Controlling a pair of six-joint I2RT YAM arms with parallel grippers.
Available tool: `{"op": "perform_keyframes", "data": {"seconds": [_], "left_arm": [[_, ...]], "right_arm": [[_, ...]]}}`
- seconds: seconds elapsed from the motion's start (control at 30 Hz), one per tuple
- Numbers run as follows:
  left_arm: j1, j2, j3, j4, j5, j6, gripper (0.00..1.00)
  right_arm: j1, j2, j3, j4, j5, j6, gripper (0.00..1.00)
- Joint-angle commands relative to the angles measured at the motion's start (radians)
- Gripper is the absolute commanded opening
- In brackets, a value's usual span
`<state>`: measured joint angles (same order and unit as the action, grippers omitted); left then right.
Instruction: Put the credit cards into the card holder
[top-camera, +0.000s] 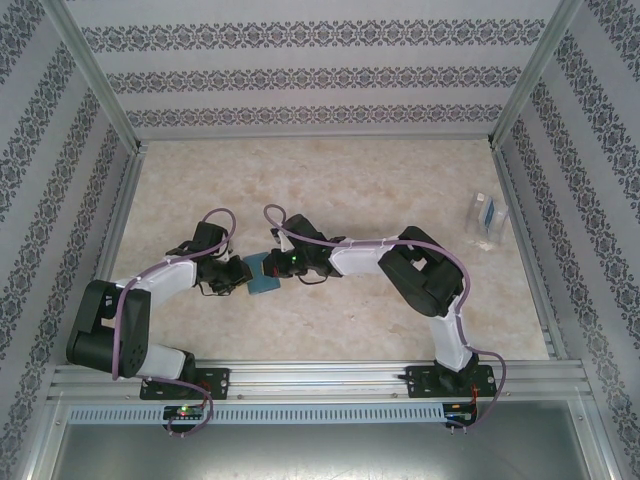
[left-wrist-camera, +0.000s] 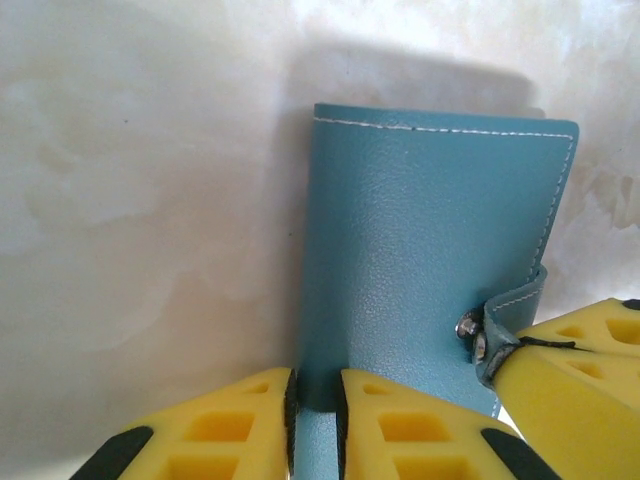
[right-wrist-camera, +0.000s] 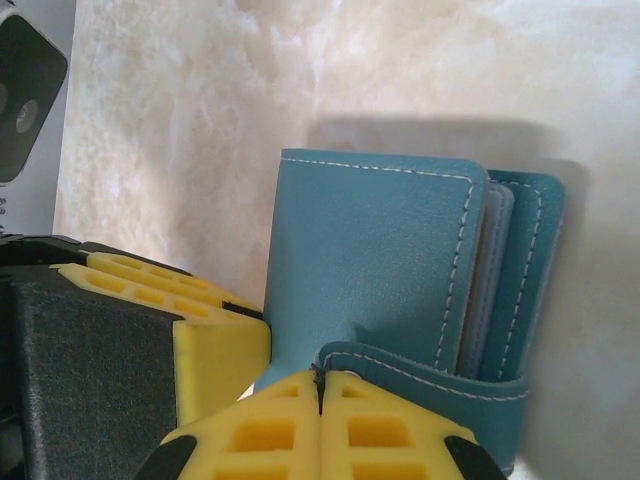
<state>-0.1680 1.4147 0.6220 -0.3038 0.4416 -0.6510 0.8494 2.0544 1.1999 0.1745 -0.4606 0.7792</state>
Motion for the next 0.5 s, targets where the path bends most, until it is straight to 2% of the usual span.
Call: {"op": "perform_keyframes", "data": {"seconds": [0.0, 0.47], "left_arm": [[0.011, 0.016, 0.013, -0.002, -0.002, 0.02, 0.19], [0.01, 0.027, 0.028, -0.013, 0.009, 0.025, 0.2]], "right_arm": [[0.015, 0.031, 0.026, -0.027, 0.018, -0.02, 0.01], [0.011, 0.041, 0.05, -0.037, 0.003, -0.019, 0.01]]}}
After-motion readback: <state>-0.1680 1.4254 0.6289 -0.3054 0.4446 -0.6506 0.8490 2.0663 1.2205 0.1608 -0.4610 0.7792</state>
